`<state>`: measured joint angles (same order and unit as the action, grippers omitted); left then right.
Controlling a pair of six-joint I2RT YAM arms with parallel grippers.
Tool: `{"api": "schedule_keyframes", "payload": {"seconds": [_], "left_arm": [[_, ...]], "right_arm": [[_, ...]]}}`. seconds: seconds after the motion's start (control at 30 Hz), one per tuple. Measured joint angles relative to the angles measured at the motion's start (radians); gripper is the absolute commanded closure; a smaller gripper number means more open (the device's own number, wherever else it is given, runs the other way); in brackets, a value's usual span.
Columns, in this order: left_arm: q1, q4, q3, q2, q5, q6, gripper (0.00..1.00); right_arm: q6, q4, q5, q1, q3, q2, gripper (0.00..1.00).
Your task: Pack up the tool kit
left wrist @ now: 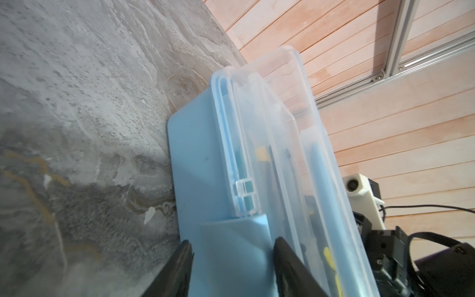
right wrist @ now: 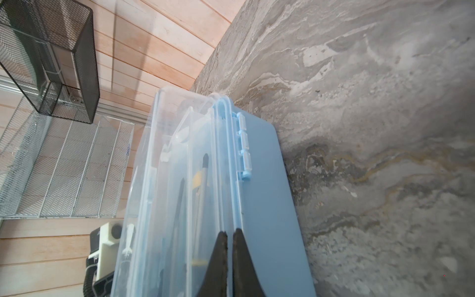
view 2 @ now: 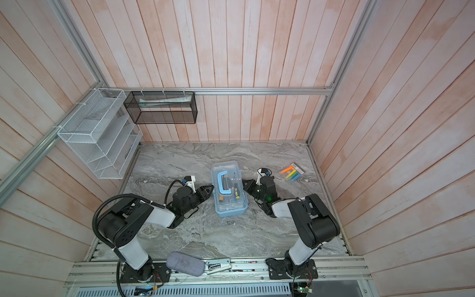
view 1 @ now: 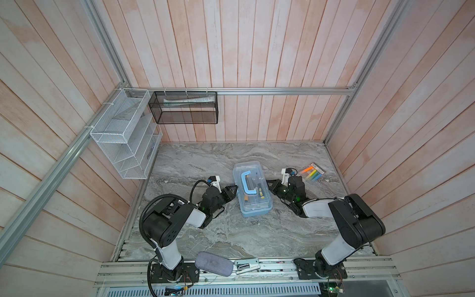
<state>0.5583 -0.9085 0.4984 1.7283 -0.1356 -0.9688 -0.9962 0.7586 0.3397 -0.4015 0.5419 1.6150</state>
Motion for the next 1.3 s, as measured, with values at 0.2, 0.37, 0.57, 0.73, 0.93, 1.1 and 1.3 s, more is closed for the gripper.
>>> {"api": "schedule_keyframes", "payload": {"seconds": [0.2,0.37,0.57,0.73,0.93,1.1,1.3], "left_arm": [[-0.010,0.217,0.023,-0.157,0.016,0.099,0.21],[-0.017,0.402,0.063,-0.360,0.142,0.220,0.12],[-0.025,0.437,0.029,-0.554,0.382,0.404,0.00],[-0.025,0.290,-0.084,-0.565,0.512,0.634,0.00],[-0.068,0.129,-0.113,-0.473,0.718,0.904,0.00],[-0.320,0.089,-0.135,-0.448,0.724,0.927,0.00],[-0.451,0.086,-0.122,-0.364,0.656,0.913,0.00]], "right_arm": [[0.146,-0.277,0.108,0.055,0.043,-0.154,0.71],[0.287,-0.411,0.077,0.082,0.140,-0.295,0.02],[0.414,-0.460,-0.070,0.084,0.139,-0.407,0.02],[0.460,-0.476,-0.199,0.084,0.124,-0.422,0.02],[0.551,-0.330,-0.398,-0.003,-0.047,-0.474,0.02],[0.652,-0.182,-0.502,-0.060,-0.168,-0.521,0.02],[0.740,-0.109,-0.564,-0.060,-0.169,-0.515,0.02]]}}
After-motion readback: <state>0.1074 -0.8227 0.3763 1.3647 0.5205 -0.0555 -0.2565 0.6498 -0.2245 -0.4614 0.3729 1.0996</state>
